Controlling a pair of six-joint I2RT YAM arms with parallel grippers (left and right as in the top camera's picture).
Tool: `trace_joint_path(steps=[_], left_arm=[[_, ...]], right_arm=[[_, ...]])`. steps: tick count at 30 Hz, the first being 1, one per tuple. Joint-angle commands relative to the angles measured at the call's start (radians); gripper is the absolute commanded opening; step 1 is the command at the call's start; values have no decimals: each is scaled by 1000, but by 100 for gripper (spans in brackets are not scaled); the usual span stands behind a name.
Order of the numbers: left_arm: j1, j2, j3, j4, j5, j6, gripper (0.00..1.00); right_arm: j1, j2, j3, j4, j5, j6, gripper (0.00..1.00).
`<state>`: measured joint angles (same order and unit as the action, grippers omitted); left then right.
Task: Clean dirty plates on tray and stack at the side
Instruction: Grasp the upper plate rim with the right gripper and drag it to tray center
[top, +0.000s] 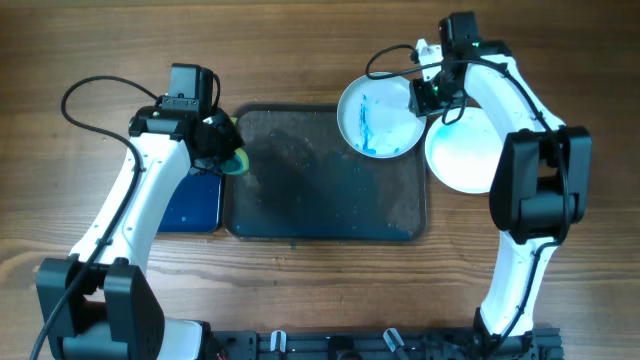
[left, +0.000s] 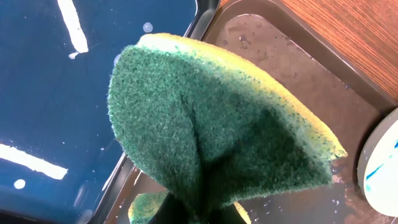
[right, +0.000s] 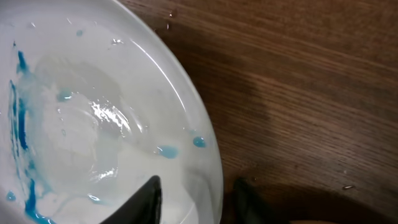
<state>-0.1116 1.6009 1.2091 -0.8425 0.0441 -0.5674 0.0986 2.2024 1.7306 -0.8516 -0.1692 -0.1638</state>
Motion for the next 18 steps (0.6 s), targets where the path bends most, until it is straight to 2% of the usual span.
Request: trace_joint_path(steps=[1,3,8,12,13,16,18], left_arm=[[2,6,-7,0,8,-13,4],[2,6,-7,0,8,-13,4],[2,6,-7,0,12,-13,4],[2,6,-7,-1,12,-13,4],[2,6,-7,-2,12,-13,4],[2,6,-7,-4,18,-13,4],[2,6,-7,-8,43,-13,4]], right_arm=[[5,18,21,-1,-23,-15,33],[5,18,5,14,-23,8,31],[6,18,-22,17,-14,41,4],[7,15,-21,-3,-8,101,4],[10,8,-19,-26,-7,151,4],[38,-34,-20,-140,-8,439,4],[87,-45,-20,-191,-12,509,4]])
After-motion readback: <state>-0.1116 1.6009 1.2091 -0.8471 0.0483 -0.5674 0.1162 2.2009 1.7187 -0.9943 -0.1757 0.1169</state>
